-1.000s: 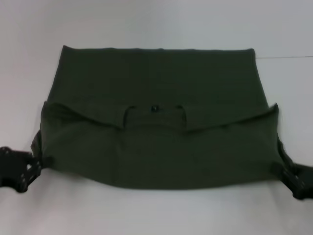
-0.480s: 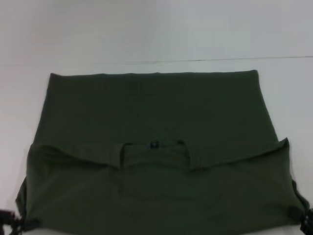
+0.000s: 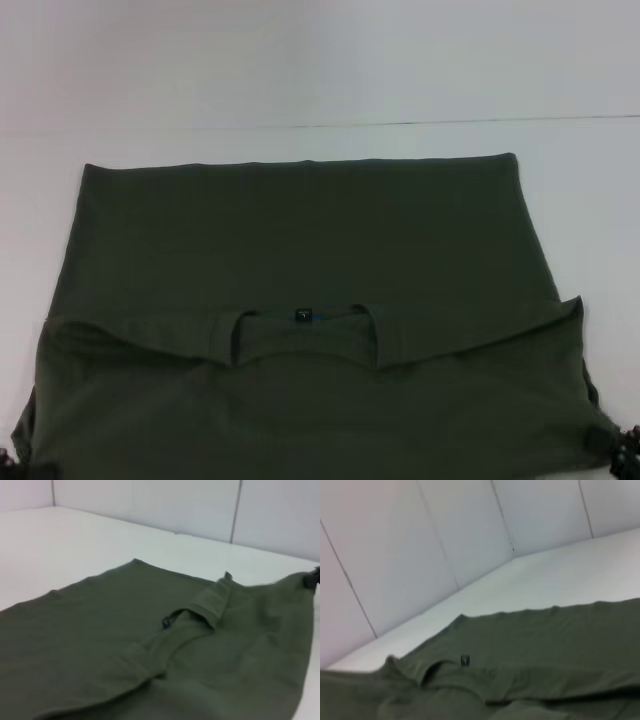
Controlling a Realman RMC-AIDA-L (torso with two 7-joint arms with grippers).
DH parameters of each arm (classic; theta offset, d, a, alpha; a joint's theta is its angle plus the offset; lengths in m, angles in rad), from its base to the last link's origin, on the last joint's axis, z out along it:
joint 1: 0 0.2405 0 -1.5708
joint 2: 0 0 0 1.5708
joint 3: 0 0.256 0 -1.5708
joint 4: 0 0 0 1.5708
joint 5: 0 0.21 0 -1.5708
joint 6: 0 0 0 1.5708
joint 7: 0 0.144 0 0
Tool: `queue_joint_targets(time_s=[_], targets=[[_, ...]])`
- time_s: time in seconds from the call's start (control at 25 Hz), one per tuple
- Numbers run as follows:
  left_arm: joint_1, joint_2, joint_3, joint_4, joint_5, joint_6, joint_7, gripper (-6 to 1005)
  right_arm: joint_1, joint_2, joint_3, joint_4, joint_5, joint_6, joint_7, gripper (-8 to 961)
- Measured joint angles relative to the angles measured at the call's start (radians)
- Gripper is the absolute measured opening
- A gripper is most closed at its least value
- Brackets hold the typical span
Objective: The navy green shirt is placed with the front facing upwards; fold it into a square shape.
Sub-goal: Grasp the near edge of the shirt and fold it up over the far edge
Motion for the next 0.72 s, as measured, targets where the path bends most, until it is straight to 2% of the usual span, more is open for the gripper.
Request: queue_joint_targets(time_s=[0.36,0.72], targets=[[-0.055,0.017,-0.133,-0.058,-0.004,-0.012,-0.042,29,0.051,-0.002,0.040,-0.098,-0.001,-0.042,0.213,56],[-0.074,0.019,-0.186,-0.082,-0.010,-0.009,-0.044,30,0.069,-0.005,0.046,-0.160,0.000,-0.082,0.278,56]])
